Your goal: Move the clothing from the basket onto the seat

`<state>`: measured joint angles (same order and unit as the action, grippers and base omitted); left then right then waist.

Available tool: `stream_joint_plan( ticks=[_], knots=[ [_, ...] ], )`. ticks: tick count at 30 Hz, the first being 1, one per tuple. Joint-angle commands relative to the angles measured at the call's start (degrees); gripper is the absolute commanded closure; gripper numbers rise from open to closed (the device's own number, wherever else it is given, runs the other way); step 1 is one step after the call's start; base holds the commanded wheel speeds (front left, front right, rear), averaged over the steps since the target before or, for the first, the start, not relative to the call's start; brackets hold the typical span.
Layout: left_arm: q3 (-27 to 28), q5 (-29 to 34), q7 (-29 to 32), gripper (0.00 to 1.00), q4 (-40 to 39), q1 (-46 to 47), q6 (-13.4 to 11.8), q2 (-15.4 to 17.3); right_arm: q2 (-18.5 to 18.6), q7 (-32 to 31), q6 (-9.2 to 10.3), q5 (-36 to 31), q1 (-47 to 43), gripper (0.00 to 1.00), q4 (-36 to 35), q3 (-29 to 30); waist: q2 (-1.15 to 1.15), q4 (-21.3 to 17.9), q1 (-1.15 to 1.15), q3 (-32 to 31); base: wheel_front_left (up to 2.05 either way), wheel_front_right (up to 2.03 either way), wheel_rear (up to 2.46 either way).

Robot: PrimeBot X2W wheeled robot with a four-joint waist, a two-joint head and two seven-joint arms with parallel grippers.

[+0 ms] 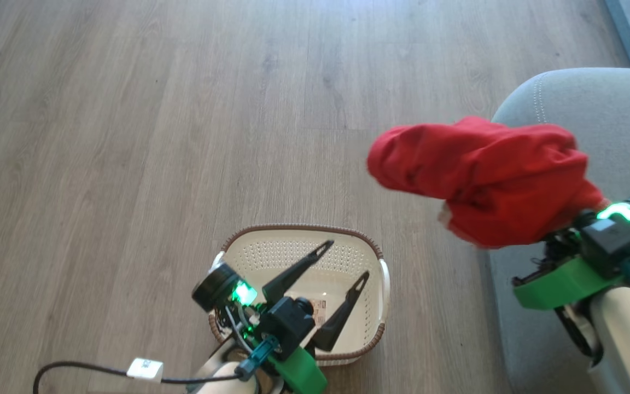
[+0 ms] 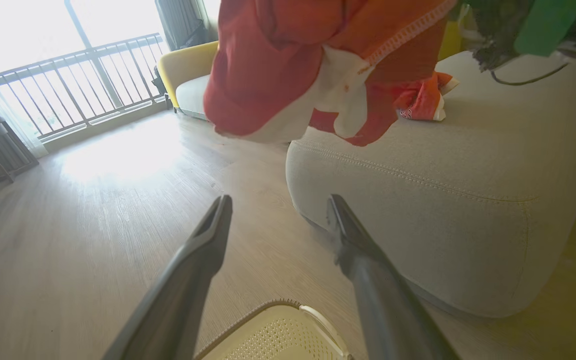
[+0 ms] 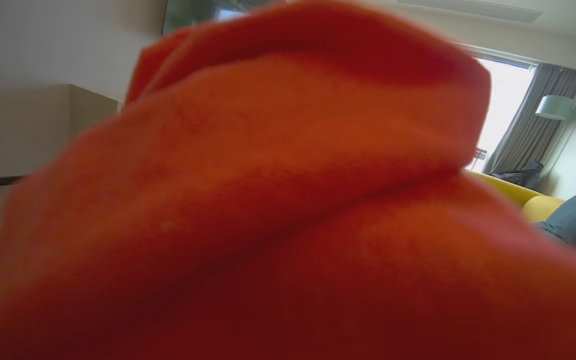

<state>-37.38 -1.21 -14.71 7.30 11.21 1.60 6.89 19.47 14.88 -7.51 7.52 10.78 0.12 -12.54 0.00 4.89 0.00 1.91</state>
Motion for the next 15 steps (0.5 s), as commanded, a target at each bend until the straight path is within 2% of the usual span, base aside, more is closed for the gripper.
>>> stream_joint_plan(
  ticks=[1,15],
  knots=[
    [1.95,-0.52,-0.29,0.00,-0.90,1.13,0.55,0.19,0.92,0.12,0.02,-0.50,0.01,1.00,-2.37,1.00,0.00,-0.41,0.00,-0.08,0.00,0.00,0.00],
    [3.21,-0.93,-0.29,0.00,2.29,-1.99,2.59,-0.87,-1.98,0.12,0.02,-2.33,-6.58,1.00,-3.80,10.79,0.00,-2.55,0.00,-0.38,0.00,0.00,0.00]
  ],
)
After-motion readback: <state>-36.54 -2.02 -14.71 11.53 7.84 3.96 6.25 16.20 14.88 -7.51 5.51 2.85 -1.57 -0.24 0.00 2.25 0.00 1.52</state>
